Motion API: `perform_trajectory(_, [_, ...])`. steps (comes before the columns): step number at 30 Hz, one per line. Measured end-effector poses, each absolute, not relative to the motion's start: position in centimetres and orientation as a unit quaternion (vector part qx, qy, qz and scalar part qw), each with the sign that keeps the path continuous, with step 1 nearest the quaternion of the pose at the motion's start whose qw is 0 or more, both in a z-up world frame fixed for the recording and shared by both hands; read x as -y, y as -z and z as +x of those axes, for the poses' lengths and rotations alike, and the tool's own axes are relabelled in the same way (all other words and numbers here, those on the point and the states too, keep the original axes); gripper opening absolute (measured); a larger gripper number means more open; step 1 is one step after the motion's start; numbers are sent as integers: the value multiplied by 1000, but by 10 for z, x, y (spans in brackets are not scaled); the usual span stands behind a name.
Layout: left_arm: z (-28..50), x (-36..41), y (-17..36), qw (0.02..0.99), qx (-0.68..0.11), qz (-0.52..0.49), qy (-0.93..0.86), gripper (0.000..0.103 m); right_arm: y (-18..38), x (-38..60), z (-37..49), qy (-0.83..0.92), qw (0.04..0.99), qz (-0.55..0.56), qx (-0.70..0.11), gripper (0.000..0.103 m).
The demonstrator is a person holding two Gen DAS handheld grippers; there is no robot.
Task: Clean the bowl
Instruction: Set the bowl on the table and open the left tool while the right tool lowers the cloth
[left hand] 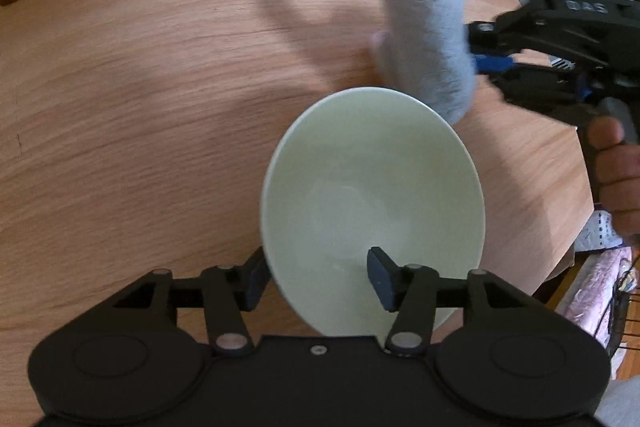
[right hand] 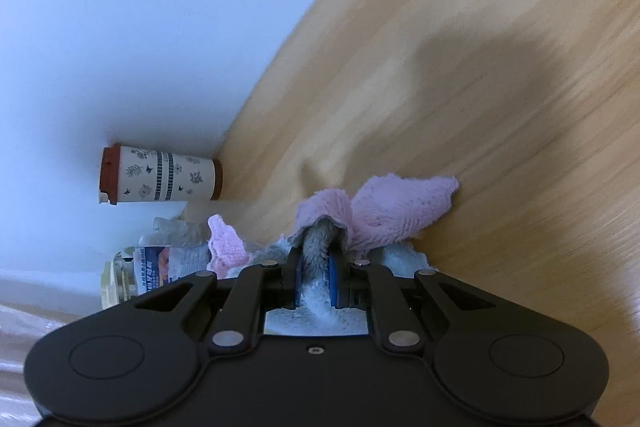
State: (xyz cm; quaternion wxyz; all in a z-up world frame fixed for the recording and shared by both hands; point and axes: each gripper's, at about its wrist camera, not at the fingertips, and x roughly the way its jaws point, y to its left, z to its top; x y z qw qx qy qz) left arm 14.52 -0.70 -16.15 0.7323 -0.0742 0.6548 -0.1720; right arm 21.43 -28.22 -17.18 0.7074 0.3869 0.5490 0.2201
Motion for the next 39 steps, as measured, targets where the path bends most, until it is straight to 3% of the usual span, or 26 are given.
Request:
perform_trajectory(8, [137,13,153,734,-653,-70,173,96,143,315,194,-179,777,330,-505,14])
perform_trajectory(13, [134,19,148,740,-648,-73,166,102,141,314,189,-133,818,239,-505,14])
perform_trajectory(20, [116,5,114,763,-612,-73,194,103,162,275,197,-108,841,109,-519,20])
perform_trajectory(31, [112,4,109,770,-611,-120,140,103,168,269,199,-133,847,46,-513,24])
perform_trajectory(37, [106,6,104,791,-591,-123,93,103,167,266,197,-154,844,25,-512,40])
perform_trajectory(39, [103,4,101,799,-582,-132,73,103,166,267,195,-162,843,26,-513,54])
